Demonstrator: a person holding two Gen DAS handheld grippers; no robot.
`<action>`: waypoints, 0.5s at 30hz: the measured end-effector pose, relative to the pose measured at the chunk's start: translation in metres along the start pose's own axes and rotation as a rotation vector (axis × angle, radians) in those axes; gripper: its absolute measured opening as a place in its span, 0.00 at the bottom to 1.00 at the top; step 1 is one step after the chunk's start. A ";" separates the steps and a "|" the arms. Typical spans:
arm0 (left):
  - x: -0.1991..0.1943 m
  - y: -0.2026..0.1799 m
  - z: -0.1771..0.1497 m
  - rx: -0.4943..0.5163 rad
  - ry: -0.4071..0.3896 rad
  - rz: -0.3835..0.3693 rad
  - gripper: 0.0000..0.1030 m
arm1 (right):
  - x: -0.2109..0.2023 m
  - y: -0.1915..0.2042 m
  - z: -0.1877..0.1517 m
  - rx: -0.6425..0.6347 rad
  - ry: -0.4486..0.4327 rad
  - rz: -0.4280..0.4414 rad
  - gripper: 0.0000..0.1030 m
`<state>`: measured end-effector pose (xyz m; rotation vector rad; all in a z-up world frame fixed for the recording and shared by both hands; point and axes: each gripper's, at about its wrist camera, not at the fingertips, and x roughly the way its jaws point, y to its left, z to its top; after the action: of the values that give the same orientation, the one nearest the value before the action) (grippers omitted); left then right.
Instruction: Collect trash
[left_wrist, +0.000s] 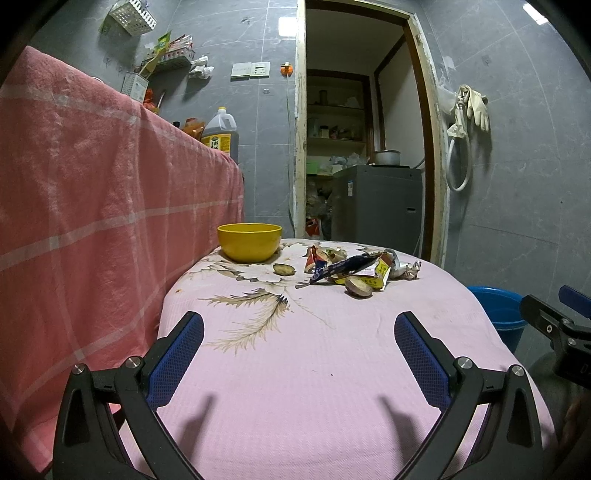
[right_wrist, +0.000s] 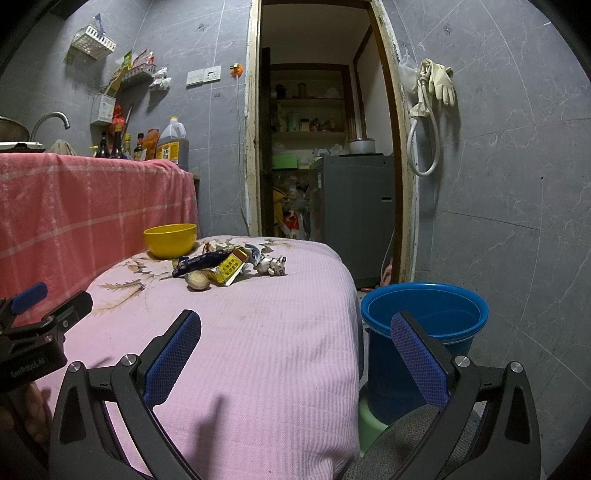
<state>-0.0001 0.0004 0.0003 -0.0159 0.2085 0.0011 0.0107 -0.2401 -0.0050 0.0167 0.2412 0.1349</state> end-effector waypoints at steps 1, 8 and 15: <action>0.000 0.000 0.000 0.000 0.001 0.000 0.98 | 0.000 0.000 0.000 0.000 0.000 0.000 1.00; 0.004 -0.003 -0.004 0.000 0.001 -0.001 0.98 | 0.000 0.000 0.000 0.000 0.000 0.000 1.00; 0.003 -0.002 -0.004 0.000 0.001 -0.001 0.98 | 0.000 0.000 0.000 0.001 0.001 -0.002 1.00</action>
<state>0.0026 -0.0020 -0.0041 -0.0158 0.2099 -0.0003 0.0113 -0.2405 -0.0048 0.0177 0.2426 0.1330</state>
